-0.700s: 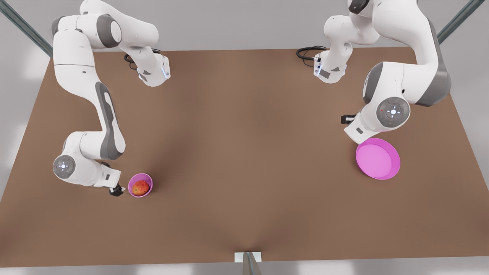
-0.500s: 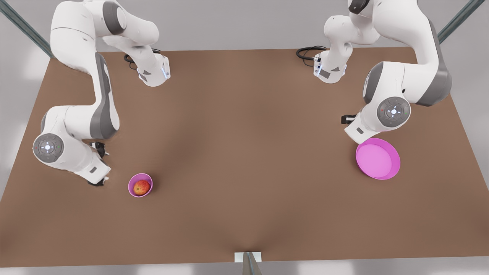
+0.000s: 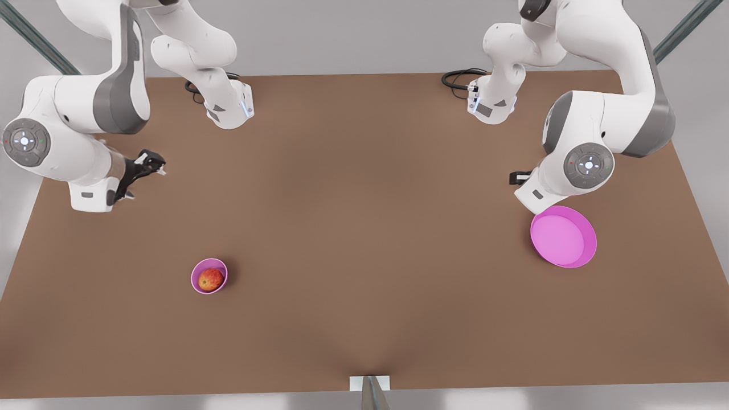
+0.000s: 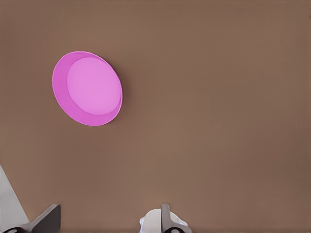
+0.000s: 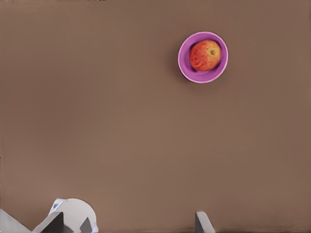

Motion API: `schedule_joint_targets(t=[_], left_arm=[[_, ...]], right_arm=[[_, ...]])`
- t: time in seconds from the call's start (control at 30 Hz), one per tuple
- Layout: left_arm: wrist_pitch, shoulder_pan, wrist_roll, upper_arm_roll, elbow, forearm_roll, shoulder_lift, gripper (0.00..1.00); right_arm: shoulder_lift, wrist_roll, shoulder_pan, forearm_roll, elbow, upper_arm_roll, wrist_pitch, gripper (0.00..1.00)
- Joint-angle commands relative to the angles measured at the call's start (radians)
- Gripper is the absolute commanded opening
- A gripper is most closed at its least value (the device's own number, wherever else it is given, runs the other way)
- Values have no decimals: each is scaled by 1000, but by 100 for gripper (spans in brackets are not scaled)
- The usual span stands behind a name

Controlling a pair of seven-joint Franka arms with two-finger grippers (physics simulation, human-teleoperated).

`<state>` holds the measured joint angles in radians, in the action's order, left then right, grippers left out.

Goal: Use the left arm to pick up the apple from the plate, transfer it to the gripper of the right arm, and then use the right arm to place it into the bowl

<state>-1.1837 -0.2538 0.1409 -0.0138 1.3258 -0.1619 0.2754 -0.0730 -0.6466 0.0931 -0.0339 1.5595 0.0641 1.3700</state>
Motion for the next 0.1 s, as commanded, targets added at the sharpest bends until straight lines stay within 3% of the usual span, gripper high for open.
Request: schedule_joint_targets(t=[0.0,0.07], left_arm=[[-1,1,-3,2,0,-1,-1,100],[1,1,-3,2,0,-1,-1,100]], right_arm=[[1,676,16,3,1,0,-9,100],[-2,674,14,3,1,0,-9,100]])
